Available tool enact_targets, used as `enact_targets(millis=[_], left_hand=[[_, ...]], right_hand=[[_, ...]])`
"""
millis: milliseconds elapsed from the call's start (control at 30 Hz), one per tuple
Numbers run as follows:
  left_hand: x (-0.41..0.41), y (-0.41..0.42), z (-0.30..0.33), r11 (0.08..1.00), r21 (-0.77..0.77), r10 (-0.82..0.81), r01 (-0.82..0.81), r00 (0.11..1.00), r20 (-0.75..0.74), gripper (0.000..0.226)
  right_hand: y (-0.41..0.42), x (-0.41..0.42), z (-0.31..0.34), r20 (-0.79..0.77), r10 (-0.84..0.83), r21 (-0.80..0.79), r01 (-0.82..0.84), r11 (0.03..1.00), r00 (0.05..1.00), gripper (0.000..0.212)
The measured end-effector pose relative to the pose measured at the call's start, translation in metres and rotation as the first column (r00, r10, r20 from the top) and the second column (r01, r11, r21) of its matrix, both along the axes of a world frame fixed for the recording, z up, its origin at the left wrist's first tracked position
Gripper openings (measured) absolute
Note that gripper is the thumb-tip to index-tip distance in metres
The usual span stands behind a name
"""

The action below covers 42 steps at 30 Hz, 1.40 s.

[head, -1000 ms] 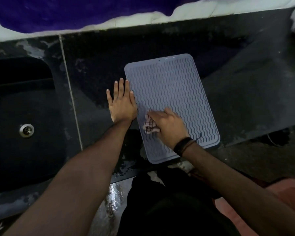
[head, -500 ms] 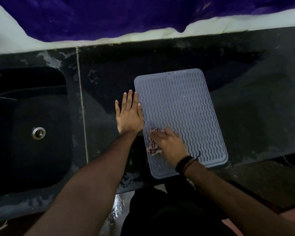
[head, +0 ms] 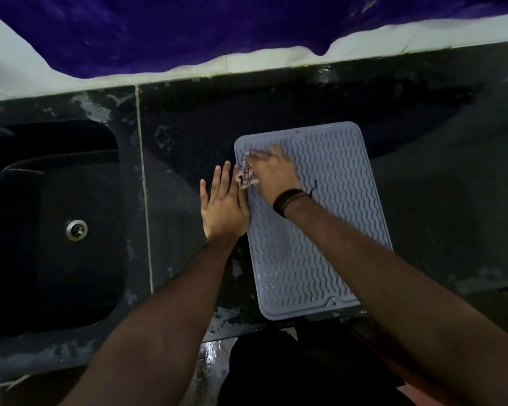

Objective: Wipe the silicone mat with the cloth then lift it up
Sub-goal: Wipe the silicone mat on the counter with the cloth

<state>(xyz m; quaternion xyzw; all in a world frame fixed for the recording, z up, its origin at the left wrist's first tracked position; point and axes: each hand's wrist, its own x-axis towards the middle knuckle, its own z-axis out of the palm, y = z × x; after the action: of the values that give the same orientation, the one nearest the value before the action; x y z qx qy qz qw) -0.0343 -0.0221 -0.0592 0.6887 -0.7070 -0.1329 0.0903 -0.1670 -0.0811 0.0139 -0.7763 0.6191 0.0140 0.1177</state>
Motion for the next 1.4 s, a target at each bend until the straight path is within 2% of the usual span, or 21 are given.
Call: enact_targets(millis=[200,300,367,467,533,633,733,933,1033,1133,1200,1300,1400], left_hand=[[0.0,0.0,0.004,0.999,0.036,-0.012,0.011,0.999,0.034,0.06],[0.002,0.0,0.003,0.999,0.034,-0.04,0.038,0.998,0.04,0.059],[0.004,0.0,0.002,0.997,0.035,-0.072,0.07,0.996,0.058,0.06],[0.004,-0.003,0.002,0.997,0.046,-0.055,0.054,0.998,0.021,0.058],[0.002,-0.003,0.002,0.998,0.044,-0.035,0.035,0.999,0.003,0.057],[0.002,-0.002,0.001,1.0,0.019,-0.012,0.012,1.0,-0.009,0.056],[0.002,-0.001,-0.001,1.0,0.002,-0.002,0.002,1.0,-0.018,0.055],[0.002,0.0,-0.005,1.0,-0.003,0.003,-0.003,1.0,-0.02,0.056],[0.002,0.0,-0.004,1.0,-0.02,-0.001,0.0,1.0,-0.024,0.056],[0.002,-0.001,-0.004,1.0,-0.023,-0.013,0.013,1.0,-0.026,0.056],[0.002,-0.001,-0.004,1.0,-0.008,-0.021,0.021,1.0,-0.018,0.056],[0.004,-0.002,-0.004,0.999,0.011,-0.033,0.033,0.999,0.001,0.056],[0.004,-0.003,-0.003,1.0,0.015,-0.01,0.011,1.0,-0.013,0.057]], right_hand=[[0.07,-0.022,0.006,0.055,0.046,0.089,-0.051,0.995,0.997,0.054],[0.067,-0.026,0.013,0.081,0.065,0.126,-0.075,0.989,0.995,0.047],[0.043,-0.024,0.021,0.114,0.033,0.085,-0.043,0.995,0.993,0.04],[-0.003,-0.008,0.025,0.179,-0.029,-0.066,0.042,0.997,0.983,0.05],[-0.029,0.009,0.024,0.134,0.017,-0.076,-0.007,0.997,0.991,0.051],[-0.049,0.019,0.01,-0.056,0.188,-0.019,-0.189,0.982,0.981,0.045],[-0.05,0.002,0.001,-0.169,0.254,-0.062,-0.268,0.962,0.952,0.039],[-0.051,-0.063,0.008,-0.263,0.106,-0.033,-0.119,0.992,0.959,0.048],[-0.045,-0.065,0.008,-0.288,-0.007,-0.017,0.002,1.0,0.958,0.047],[-0.046,-0.031,0.01,-0.205,-0.179,-0.036,0.175,0.984,0.962,0.033],[-0.046,-0.001,0.011,-0.131,-0.205,-0.034,0.202,0.979,0.97,0.029],[-0.04,0.044,0.011,-0.038,-0.09,-0.026,0.089,0.996,0.995,0.027],[-0.038,0.051,0.009,-0.104,0.074,-0.076,-0.082,0.994,0.992,0.025]])
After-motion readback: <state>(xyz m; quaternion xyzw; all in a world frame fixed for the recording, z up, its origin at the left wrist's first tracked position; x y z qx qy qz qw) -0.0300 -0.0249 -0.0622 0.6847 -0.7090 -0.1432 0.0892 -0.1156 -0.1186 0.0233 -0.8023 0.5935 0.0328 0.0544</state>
